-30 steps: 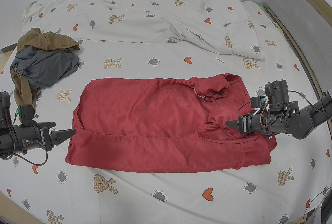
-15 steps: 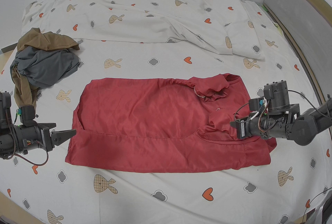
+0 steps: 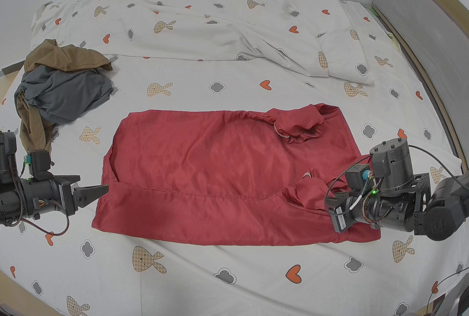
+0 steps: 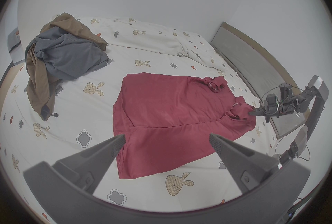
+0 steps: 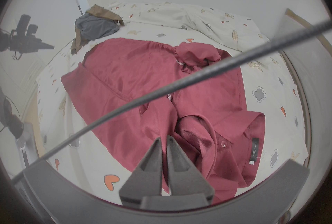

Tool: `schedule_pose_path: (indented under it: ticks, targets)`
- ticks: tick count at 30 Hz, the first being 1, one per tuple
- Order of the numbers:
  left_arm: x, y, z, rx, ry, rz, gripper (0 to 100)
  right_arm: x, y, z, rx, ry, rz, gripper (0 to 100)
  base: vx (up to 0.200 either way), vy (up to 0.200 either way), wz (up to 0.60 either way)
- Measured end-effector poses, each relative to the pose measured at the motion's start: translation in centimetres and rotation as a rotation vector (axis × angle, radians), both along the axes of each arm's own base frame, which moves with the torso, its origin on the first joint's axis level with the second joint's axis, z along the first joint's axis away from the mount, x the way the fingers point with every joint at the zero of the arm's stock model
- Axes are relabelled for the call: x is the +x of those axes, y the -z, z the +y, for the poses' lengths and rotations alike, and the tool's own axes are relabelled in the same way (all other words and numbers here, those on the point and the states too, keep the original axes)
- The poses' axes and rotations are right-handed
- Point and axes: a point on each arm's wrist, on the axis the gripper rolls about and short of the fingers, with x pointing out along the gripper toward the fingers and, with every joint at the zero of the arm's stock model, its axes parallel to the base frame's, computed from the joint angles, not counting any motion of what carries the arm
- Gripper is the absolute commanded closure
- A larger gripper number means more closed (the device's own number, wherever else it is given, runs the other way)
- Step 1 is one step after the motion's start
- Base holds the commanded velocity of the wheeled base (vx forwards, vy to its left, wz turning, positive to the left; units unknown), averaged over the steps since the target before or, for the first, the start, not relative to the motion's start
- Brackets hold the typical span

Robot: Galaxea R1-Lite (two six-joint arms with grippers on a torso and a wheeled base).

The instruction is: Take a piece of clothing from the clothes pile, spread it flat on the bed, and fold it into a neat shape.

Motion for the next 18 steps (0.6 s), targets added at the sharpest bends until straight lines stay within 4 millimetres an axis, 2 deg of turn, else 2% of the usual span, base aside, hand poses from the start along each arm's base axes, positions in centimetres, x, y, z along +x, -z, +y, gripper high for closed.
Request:
schedule_pose_path:
  ticks: [8,9,18]
  targets:
    - [0.0,0.1,-0.1,0.0,0.005,0.004,0,-0.7,0.8,-0.2,-0.046,0.017,0.016,100,0.0,0.0,0.0]
    - [0.0,0.1,-0.1,0.0,0.006,0.004,0,-0.8,0.9,-0.2,-0.048,0.015,0.019,0,0.0,0.0,0.0]
    - [0.0,0.1,-0.1,0.0,0.007,0.004,0,-2.2,1.9,0.2,-0.064,-0.023,0.057,0,0.0,0.0,0.0]
